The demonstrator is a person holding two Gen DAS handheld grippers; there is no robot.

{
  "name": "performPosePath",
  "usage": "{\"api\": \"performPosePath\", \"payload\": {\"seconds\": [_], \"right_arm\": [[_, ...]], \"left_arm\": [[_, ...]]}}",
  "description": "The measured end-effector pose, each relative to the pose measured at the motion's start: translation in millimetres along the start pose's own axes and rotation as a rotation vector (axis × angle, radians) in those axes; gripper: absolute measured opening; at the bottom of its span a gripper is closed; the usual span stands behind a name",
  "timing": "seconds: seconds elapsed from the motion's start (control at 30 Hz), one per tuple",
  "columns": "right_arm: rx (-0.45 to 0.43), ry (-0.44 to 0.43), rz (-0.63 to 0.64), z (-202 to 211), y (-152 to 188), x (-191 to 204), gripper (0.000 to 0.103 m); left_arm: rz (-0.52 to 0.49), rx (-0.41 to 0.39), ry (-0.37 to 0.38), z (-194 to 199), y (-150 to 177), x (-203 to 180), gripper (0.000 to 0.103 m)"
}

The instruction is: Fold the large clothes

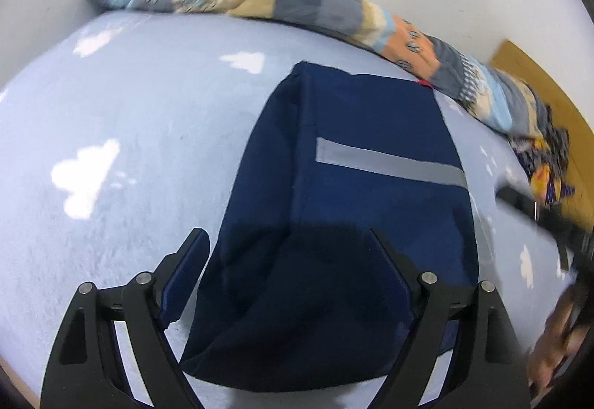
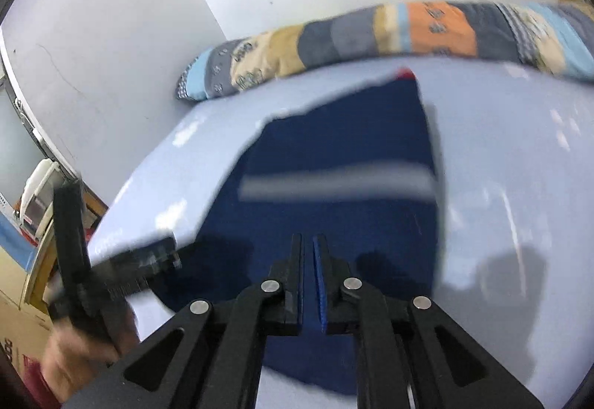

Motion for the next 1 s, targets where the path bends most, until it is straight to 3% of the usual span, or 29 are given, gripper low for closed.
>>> {"api": "performPosePath", "payload": {"seconds": [0.1,0.23,0.33,0.47,0.57,0.63,0.7,0.77,0.87,1.0], "right_arm": [[0.019,-0.007,0.016,-33,-49,18,0.012],[0.100,0.009,0.021,-101,-85,32,0.015],[0.150,0.050,0.021,-149,-93,33,0.015],[0.282,0.091,-0.054,-204,-84,9,0.011],[0.295,0.027,-0.077,-198,-86,-1,0.011],[0.221,-0.023,-0.064,-169,-97,-4,0.012],[0.123,0.015,-0.042,-133,-108,-13,0.012],[0.099,0.090,-0.062,-114,-113,-34,0.014],[0.139,0.258,-0.080,-110,-105,-77,0.016],[0.258,0.228,-0.137,-136,-82,-106,0.013]], "left_arm": [[0.010,0.022,-0.040,-4,1,7,0.086],[0.003,0.055,-0.094,-9,2,13,0.086],[-0.007,0.087,-0.138,-16,5,17,0.086],[-0.011,0.123,-0.132,-24,2,17,0.086],[-0.021,0.127,-0.128,-24,-2,14,0.086],[-0.032,0.114,-0.130,-19,-4,11,0.086],[-0.041,0.103,-0.131,-16,-4,10,0.086],[-0.057,0.095,-0.128,-13,-4,7,0.086],[-0.061,0.098,-0.131,-13,0,3,0.086],[-0.066,0.108,-0.134,-18,-2,2,0.086]]}}
Point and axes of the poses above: each gripper's, at about its wrist camera, not at the fingertips, and z roughly against the way its jaws point, x to its left, y to its underside, the point moved 4 cm from there along -z, roughly the way its jaws point, and after that the axes turned 10 degrees about x, right-handed, at the moved point
